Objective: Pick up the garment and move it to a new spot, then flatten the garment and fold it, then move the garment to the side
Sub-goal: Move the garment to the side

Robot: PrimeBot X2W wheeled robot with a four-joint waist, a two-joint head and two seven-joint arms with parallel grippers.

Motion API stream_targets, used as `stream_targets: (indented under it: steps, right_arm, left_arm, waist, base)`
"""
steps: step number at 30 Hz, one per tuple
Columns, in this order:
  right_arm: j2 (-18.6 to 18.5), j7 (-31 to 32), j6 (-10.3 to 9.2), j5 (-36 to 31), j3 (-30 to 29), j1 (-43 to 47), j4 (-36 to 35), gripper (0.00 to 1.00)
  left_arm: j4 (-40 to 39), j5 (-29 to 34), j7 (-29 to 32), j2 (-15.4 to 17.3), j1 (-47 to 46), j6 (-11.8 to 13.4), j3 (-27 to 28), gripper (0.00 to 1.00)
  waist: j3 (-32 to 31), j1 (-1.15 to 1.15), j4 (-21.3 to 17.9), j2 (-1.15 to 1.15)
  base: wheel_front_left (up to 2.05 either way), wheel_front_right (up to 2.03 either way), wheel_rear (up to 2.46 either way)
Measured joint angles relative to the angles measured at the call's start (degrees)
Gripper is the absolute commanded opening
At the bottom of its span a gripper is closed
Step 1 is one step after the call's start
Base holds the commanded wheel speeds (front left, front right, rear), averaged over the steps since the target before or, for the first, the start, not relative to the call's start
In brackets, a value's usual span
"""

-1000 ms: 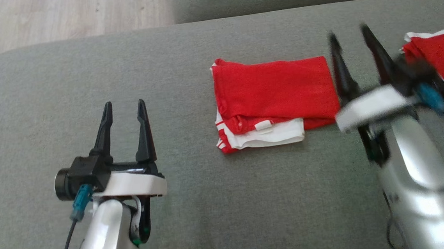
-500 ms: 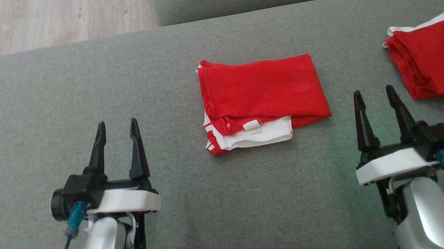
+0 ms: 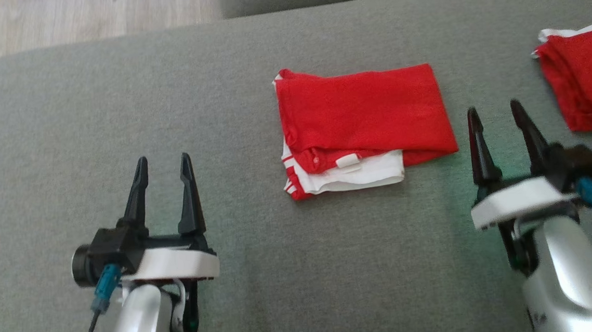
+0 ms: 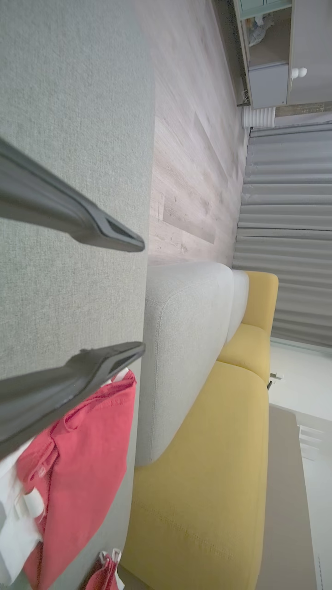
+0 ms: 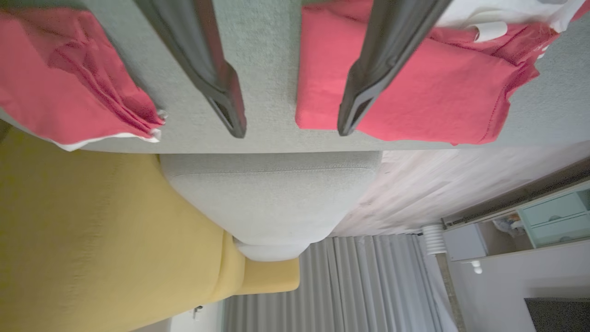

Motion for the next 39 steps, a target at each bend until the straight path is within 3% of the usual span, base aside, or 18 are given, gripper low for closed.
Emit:
stream_targets:
  steps: [12, 20, 21, 22, 32, 39]
  right_arm:
    - [-0.03, 9.51, 0.0, 0.62, -4.15, -11.06, 15.45, 1.0]
    - [-0.46, 11.43, 0.0, 1.75, -3.22, -16.06, 24.84, 1.0]
    - [-0.53, 11.43, 0.0, 1.76, -2.91, -16.61, 25.6, 0.67]
    - [-0.59, 11.41, 0.0, 1.69, -2.54, -17.0, 26.13, 0.01]
    - [-1.58, 5.65, 0.0, -5.26, 1.22, -17.85, 29.03, 0.0]
    - [-7.66, 4.27, 0.0, -7.46, 5.78, -17.88, 25.99, 0.0]
  left_arm:
    - [0.08, -1.24, 0.0, -0.01, -3.3, 0.62, -3.74, 1.0]
    - [0.14, -1.76, 0.0, -0.01, -4.2, 1.11, -4.2, 1.0]
    - [0.15, -1.76, 0.0, -0.01, -4.2, 1.31, -4.23, 1.0]
    - [0.15, -1.76, 0.0, -0.01, -4.2, 1.33, -4.22, 1.0]
    - [0.7, -1.76, 0.0, -0.01, -4.14, 1.49, -4.12, 1.0]
    - [0.67, -1.57, 0.0, -0.01, -3.87, 1.48, -3.63, 1.0]
  waist:
    - [4.71, 0.01, 4.54, 0.0]
    - [5.95, 0.0, 6.51, 0.0]
    - [6.0, 0.0, 6.59, 0.0]
    - [6.03, 0.0, 6.6, 0.0]
    - [3.31, 0.0, 4.75, 0.0]
    - [1.33, 0.0, 1.72, 0.0]
  base:
    - [0.0, 0.0, 0.0]
    - [0.0, 0.0, 0.0]
    - [0.0, 0.0, 0.0]
    - [0.0, 0.0, 0.0]
    - [0.0, 0.0, 0.0]
    - [0.0, 0.0, 0.0]
